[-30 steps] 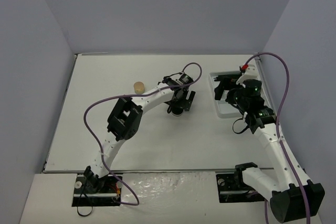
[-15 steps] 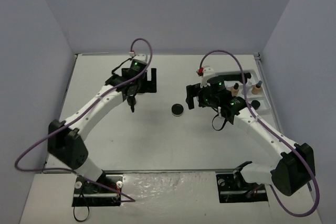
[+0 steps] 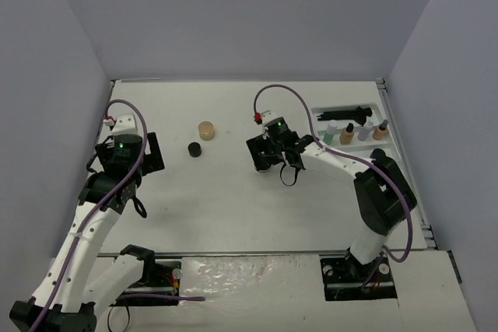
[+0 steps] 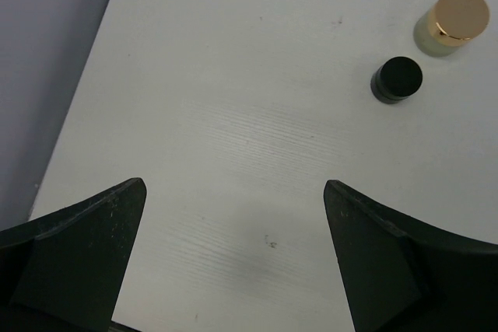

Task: Organize the makeup

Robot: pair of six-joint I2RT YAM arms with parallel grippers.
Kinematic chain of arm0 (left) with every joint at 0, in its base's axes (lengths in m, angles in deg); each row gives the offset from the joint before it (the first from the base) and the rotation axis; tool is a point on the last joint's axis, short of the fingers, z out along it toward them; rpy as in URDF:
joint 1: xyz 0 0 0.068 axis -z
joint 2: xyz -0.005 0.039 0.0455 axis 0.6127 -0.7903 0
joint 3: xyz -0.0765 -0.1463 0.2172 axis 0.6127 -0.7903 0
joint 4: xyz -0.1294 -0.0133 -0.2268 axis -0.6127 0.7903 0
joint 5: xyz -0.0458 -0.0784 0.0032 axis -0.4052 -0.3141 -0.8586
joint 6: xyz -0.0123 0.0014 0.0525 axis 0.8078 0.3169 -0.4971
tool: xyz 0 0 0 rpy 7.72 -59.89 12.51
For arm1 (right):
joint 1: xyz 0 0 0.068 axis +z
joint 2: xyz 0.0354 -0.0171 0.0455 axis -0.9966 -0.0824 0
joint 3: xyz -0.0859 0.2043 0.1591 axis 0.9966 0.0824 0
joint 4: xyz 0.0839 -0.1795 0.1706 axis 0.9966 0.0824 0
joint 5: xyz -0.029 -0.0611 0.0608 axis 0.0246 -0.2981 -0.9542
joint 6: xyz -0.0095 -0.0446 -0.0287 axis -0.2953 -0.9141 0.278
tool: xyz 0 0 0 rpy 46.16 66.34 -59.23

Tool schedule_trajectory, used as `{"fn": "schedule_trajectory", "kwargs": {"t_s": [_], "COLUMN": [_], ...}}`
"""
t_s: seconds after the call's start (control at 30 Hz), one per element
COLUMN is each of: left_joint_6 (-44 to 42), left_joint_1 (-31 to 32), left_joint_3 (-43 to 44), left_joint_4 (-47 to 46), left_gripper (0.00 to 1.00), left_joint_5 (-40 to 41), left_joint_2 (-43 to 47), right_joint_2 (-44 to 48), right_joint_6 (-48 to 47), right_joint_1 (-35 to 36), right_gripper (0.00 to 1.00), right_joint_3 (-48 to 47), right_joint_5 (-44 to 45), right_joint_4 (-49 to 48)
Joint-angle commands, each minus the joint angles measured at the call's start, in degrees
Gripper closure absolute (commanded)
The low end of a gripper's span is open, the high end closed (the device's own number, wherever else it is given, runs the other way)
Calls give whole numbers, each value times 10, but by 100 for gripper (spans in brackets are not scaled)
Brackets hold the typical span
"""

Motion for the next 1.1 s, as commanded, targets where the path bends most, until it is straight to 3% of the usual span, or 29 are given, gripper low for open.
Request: {"fn": "schedule_trajectory", "kwargs": {"t_s": [0.0, 0.13, 0.53, 0.67, 0.73, 0.87, 0.97, 1.07], "left_joint_6": [-25, -29, -38, -38, -39, -36, -29, -22], "left_joint_1": [-16, -17, -31, -34, -35, -37, -37, -37], "left_joint_3": [-25, -54, -56, -59, -59, -57, -54, -46], "left_joint_4": [-3, -24, -44, -48, -49, -48, -51, -62], "left_gripper": [3, 3, 3, 3, 3, 3, 3, 3], "left_joint_5": [49, 58, 31, 26, 22, 15, 3, -14], "left_joint_2": [55, 78, 29, 33, 32, 30, 28, 21], "right_joint_2": [-47, -80, -112, -101, -89, -44, 3, 76], "right_joint_6": [-9, 0, 9, 10, 10, 22, 39, 81], "right_joint_1": [13, 16, 24, 24, 24, 20, 10, -50], "right_gripper": [3, 7, 27, 55, 74, 90, 95, 100], "right_joint_3": [-53, -66, -70, -62, -56, -32, -19, 14], "right_joint_5": [26, 34, 45, 54, 64, 81, 101, 115], "right_joint_4": [-36, -41, -44, -45, -44, -43, -41, -27]}}
